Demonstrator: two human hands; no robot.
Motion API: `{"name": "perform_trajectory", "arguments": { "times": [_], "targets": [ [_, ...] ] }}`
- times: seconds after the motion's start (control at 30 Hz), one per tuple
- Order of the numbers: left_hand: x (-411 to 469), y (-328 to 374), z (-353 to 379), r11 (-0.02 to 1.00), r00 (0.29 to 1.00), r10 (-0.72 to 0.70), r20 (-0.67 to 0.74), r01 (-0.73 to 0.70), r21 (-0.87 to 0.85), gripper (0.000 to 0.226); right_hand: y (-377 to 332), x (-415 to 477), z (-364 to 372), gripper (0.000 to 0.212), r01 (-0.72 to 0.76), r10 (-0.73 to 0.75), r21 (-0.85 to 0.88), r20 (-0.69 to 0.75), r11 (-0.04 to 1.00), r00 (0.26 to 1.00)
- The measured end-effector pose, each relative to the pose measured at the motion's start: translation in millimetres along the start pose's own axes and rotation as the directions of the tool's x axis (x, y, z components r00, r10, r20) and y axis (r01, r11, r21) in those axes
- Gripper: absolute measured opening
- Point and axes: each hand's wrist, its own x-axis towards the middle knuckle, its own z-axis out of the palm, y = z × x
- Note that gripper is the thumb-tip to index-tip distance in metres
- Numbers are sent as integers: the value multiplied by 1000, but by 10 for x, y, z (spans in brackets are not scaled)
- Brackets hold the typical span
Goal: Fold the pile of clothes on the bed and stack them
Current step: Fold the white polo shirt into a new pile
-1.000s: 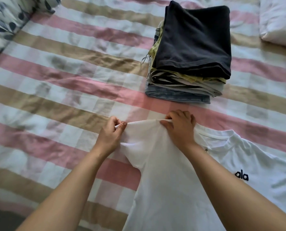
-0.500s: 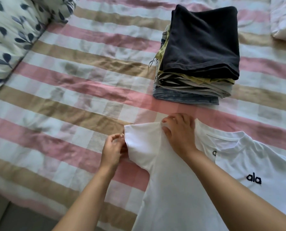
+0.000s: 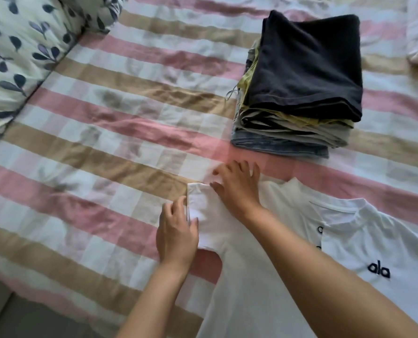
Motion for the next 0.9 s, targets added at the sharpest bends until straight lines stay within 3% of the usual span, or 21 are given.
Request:
{"name": "perform_trajectory", "arguments": {
  "times": [0.07,0.13,0.27,0.43,0.57,0.63,0.77,0.9],
  "targets": [
    [41,279,67,980,982,189,-29,-190,-59,38,298,-167,-234,23,-68,74,55,-133,996,988],
    [111,620,220,928,930,366,39,-361,-93,29,707,-408,-507,19,-142,161,89,-254,986,954],
    [308,1219,597,859,838,508,200,-511,-39,31,1527,-929,-887,20,-293,293,39,-261,955,920],
    [553,1481,887,858,854,353,382,-459,233,28,2292,-1337,-987,24,-490,486,-79,-68,868,872],
    [649,1494,950,882,841,223,493,-390,266,20,2490,-1318,-940,22,-516,518,-82,6,852,855],
    [639,1495,967,881,846,267,462,-408,238,17,2530,-1300,-913,24,-495,499,-101,13,863,866],
    [596,1551,993,850,841,495,218,-521,79,17,2573,-1227,-934,24,-490,479,-33,-161,871,863],
    [748,1675,1054,810,813,582,14,-581,76,24,2662,-913,-1044,26,-502,476,-10,-306,865,825]
  ]
}}
